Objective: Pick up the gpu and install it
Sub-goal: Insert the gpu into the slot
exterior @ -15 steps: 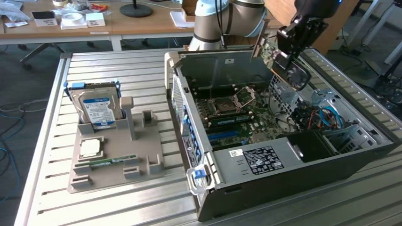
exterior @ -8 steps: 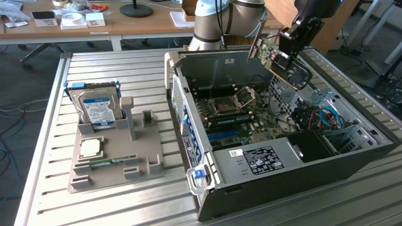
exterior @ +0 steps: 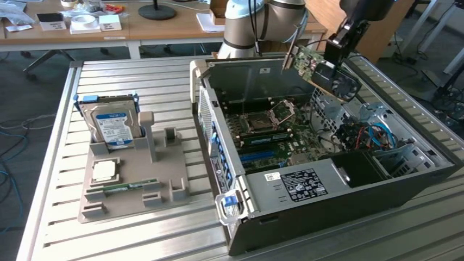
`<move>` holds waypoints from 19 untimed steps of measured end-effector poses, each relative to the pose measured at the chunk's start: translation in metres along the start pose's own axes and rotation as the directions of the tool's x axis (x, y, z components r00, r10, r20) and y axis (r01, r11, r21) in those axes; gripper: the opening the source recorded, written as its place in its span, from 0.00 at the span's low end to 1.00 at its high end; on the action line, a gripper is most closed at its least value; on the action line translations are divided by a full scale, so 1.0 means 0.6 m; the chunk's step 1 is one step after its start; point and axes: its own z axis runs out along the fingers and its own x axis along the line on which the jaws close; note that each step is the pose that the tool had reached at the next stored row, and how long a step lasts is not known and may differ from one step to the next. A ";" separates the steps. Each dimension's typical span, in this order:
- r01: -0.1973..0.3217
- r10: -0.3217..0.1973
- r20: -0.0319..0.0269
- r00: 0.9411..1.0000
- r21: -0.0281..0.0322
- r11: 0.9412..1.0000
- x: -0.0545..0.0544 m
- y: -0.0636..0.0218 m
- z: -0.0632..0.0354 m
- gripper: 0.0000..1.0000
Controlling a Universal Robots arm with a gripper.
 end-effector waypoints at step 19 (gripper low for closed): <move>0.338 -0.339 -0.013 0.941 -0.017 0.941 0.000 0.000 0.000 0.27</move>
